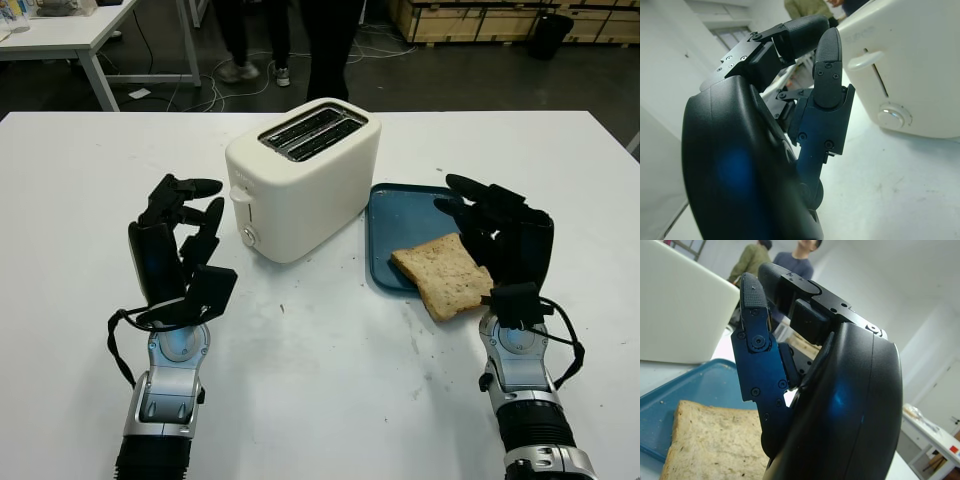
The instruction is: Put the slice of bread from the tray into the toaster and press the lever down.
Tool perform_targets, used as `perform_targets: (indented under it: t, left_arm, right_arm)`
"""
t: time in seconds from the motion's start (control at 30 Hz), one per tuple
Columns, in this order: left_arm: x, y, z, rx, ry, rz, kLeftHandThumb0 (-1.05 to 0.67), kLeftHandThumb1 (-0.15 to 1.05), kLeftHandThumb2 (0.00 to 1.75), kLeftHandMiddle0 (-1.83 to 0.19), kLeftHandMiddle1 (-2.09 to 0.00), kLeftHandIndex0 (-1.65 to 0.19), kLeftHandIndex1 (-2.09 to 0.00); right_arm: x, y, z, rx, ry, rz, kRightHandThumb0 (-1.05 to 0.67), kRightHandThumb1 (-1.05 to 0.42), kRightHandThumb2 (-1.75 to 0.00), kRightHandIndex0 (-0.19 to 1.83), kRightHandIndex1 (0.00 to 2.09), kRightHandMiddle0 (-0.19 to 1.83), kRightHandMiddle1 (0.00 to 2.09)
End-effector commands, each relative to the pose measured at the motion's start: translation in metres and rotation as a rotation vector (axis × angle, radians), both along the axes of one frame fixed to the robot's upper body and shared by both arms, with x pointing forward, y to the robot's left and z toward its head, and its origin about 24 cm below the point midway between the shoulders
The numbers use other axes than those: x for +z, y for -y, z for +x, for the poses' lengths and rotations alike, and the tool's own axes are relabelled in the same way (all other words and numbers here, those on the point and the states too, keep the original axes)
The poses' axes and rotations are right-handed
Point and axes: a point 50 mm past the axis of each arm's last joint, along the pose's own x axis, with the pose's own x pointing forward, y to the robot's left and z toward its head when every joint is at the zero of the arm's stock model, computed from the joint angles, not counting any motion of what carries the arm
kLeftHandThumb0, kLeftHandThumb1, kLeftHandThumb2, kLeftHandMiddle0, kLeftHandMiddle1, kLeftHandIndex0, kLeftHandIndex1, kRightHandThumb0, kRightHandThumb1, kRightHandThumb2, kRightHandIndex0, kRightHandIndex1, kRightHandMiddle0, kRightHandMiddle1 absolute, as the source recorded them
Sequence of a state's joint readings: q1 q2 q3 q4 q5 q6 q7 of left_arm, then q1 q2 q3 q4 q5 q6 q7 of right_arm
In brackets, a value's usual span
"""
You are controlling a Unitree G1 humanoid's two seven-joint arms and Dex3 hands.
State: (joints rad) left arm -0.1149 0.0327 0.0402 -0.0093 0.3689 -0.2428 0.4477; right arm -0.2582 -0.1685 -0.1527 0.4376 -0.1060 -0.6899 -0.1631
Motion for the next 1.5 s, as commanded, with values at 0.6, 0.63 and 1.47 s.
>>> perform_targets:
  t: [0.6,0.63,1.47]
  left_arm:
    - [-0.002,-0.002,-0.002,0.003,0.005,0.01,-0.51,0.92,0.24,-0.7,-1.42,-0.67,-0.98]
    - [-0.001,-0.003,-0.002,0.006,0.007,0.015,-0.51,0.92,0.24,-0.71,-1.42,-0.68,-0.98]
    - [0.005,-0.003,0.0,0.007,0.016,0.022,-0.51,0.92,0.24,-0.71,-1.4,-0.7,-0.98]
  right_arm:
    - [0.033,0.03,-0.032,-0.006,0.086,-0.578,-0.46,-0.9,-0.04,0.97,0.0,0.84,0.0]
    - [0.037,0.035,-0.038,-0.019,0.093,-0.697,-0.48,-0.9,-0.03,0.87,0.0,0.78,0.0]
    - [-0.015,0.064,-0.06,-0.056,-0.156,-1.582,-0.63,-0.84,0.0,0.16,0.0,0.2,0.0]
